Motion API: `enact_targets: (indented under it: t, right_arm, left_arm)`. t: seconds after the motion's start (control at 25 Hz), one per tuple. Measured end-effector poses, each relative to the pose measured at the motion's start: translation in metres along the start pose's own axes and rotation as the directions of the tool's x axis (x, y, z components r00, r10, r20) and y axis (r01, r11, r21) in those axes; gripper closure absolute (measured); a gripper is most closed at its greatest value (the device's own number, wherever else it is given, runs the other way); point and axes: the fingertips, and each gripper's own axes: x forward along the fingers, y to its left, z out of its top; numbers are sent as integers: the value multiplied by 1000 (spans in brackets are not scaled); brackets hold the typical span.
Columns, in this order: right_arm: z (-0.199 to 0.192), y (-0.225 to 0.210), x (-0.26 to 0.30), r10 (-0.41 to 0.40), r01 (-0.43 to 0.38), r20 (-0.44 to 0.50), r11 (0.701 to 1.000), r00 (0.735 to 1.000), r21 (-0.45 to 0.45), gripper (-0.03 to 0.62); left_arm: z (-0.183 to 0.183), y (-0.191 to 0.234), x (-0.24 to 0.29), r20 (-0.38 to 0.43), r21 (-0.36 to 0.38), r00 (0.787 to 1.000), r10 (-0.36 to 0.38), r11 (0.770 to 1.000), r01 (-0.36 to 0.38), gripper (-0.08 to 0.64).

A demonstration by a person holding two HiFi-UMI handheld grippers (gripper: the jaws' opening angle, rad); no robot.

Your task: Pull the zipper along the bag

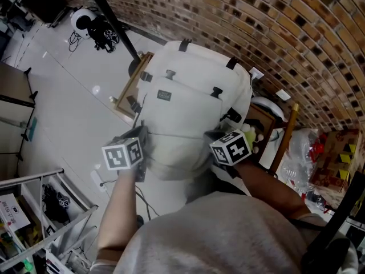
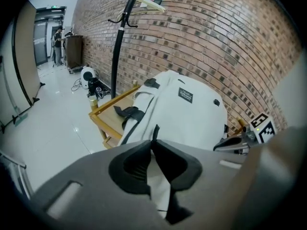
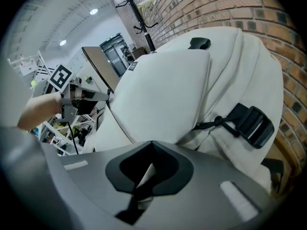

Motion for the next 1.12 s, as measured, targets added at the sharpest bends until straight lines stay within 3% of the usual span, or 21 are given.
enact_targets:
  t: [0.2, 1.12]
  right_arm:
    - [0, -1, 0, 0, 0, -6, 1000, 1000, 3, 594]
    - [-3, -1, 2, -32, 32, -16, 999, 999, 3, 594]
  left_arm:
    - [5, 18, -4, 22, -48, 1000, 17, 999, -16, 525]
    - [7, 47, -9, 68, -64, 995, 71, 996, -67, 523]
